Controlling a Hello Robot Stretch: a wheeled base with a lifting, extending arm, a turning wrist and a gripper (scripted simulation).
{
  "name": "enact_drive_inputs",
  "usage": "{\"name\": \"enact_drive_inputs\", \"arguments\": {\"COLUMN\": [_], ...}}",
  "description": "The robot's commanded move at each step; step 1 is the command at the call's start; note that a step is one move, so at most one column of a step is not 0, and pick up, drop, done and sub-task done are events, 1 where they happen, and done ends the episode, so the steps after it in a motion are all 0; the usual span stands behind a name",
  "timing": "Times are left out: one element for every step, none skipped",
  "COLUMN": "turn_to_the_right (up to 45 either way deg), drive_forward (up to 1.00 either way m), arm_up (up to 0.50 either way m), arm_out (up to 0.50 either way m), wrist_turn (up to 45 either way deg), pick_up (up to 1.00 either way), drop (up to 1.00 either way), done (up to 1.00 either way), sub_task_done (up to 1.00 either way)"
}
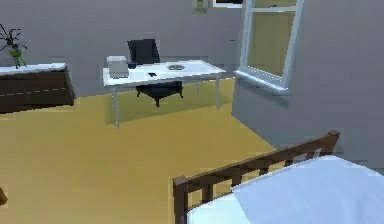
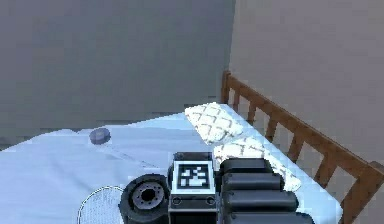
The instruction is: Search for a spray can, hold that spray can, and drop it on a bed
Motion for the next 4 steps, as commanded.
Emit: {"name": "enact_drive_inputs", "arguments": {"turn_to_the_right": [0.0,0.0,0.0,0.0], "drive_forward": [0.0,0.0,0.0,0.0], "arm_up": [0.0,0.0,0.0,0.0], "arm_out": [0.48,0.0,0.0,0.0], "wrist_turn": [0.0,45.0,45.0,12.0], "pick_up": [0.0,0.0,0.0,0.0], "drop": [0.0,0.0,0.0,0.0], "done": [0.0,0.0,0.0,0.0], "sub_task_done": [0.0,0.0,0.0,0.0]}}
